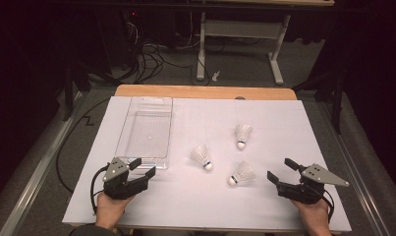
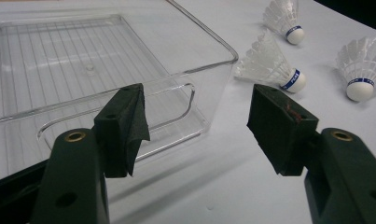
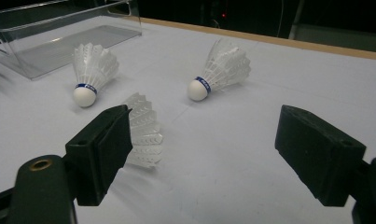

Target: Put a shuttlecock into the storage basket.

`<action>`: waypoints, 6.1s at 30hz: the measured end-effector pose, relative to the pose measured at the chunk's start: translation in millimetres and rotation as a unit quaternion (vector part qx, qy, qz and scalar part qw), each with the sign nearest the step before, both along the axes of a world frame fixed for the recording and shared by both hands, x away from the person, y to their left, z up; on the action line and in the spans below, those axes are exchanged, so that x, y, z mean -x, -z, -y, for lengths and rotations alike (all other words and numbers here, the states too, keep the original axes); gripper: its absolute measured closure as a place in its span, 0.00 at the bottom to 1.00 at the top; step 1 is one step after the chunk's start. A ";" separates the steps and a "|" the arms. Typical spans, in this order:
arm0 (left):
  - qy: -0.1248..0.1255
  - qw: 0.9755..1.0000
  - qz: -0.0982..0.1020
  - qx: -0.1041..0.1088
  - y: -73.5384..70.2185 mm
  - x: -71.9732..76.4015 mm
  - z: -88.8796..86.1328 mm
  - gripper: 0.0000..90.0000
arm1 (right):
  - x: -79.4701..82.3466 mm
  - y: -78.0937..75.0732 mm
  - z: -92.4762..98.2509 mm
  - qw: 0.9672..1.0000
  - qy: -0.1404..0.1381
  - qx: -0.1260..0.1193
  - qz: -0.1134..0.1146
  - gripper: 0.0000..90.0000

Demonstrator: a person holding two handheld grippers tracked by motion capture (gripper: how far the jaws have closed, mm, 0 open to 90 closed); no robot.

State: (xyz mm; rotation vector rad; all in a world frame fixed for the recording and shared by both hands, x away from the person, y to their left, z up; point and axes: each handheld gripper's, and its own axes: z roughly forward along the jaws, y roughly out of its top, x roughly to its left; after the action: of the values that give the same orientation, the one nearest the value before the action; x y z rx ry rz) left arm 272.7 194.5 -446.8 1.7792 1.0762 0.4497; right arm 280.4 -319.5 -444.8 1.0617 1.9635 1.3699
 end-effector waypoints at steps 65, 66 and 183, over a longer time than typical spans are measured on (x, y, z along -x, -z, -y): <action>0.031 0.999 0.014 0.000 -21.0 -4.4 26.7 0.40 | -5.3 1.6 -3.3 1.000 -0.002 -0.007 -0.011 0.22; 0.034 0.999 0.014 -0.001 -21.4 -5.3 27.9 0.40 | -5.5 1.6 -3.3 1.000 -0.001 -0.007 -0.012 0.22; 0.140 0.941 -0.233 -0.202 -44.8 -132.7 157.6 0.48 | -7.1 3.3 -5.0 1.000 -0.017 -0.001 -0.023 0.23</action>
State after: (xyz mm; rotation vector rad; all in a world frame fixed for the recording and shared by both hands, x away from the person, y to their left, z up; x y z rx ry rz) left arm 405.5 36.9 -402.0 2.4480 1.0702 0.0689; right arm 287.4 -314.5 -448.1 1.0735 2.0231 1.3774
